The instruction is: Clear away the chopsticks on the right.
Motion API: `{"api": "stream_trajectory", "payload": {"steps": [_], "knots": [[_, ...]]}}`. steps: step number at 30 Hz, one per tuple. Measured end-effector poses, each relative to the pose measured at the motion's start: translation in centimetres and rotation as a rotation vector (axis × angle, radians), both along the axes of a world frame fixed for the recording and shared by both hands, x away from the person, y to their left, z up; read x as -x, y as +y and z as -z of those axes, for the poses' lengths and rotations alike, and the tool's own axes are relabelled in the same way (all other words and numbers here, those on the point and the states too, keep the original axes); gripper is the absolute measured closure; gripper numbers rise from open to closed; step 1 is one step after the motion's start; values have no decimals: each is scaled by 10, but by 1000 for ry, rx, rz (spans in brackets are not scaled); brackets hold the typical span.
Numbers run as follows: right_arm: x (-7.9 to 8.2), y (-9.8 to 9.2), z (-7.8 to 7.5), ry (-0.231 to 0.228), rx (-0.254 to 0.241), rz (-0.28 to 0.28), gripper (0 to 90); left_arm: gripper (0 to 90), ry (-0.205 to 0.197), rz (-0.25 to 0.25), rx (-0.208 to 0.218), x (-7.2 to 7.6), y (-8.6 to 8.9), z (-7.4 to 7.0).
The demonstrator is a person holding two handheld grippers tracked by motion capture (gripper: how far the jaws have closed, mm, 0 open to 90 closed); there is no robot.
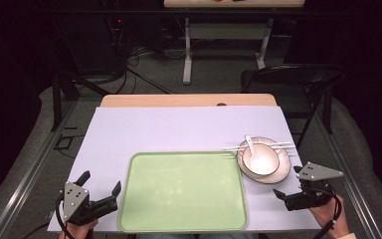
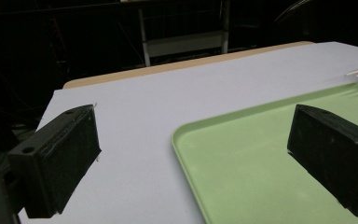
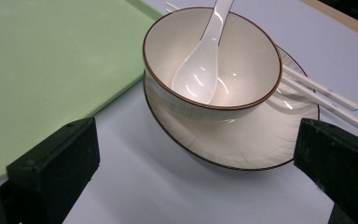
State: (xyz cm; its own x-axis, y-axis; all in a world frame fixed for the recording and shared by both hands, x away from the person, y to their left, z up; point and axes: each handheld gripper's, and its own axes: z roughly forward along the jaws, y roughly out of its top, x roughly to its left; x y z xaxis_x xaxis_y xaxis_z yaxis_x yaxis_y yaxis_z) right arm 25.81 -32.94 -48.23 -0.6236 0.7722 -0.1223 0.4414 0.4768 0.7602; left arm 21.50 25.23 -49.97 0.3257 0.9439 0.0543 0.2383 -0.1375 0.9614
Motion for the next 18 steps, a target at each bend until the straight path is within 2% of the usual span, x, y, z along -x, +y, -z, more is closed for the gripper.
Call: {"api": "stream_trajectory", "payload": {"steps": [7, 15, 18], "knots": [[-24, 2, -8, 38, 27, -8, 0, 22, -8, -10, 7, 2, 2, 0], [-49, 3, -21, 51, 55, -3, 0, 23, -5, -6, 5, 2, 1, 0], [-66, 0, -28, 60, 67, 7, 0, 24, -7, -1, -1, 2, 1, 0]]}}
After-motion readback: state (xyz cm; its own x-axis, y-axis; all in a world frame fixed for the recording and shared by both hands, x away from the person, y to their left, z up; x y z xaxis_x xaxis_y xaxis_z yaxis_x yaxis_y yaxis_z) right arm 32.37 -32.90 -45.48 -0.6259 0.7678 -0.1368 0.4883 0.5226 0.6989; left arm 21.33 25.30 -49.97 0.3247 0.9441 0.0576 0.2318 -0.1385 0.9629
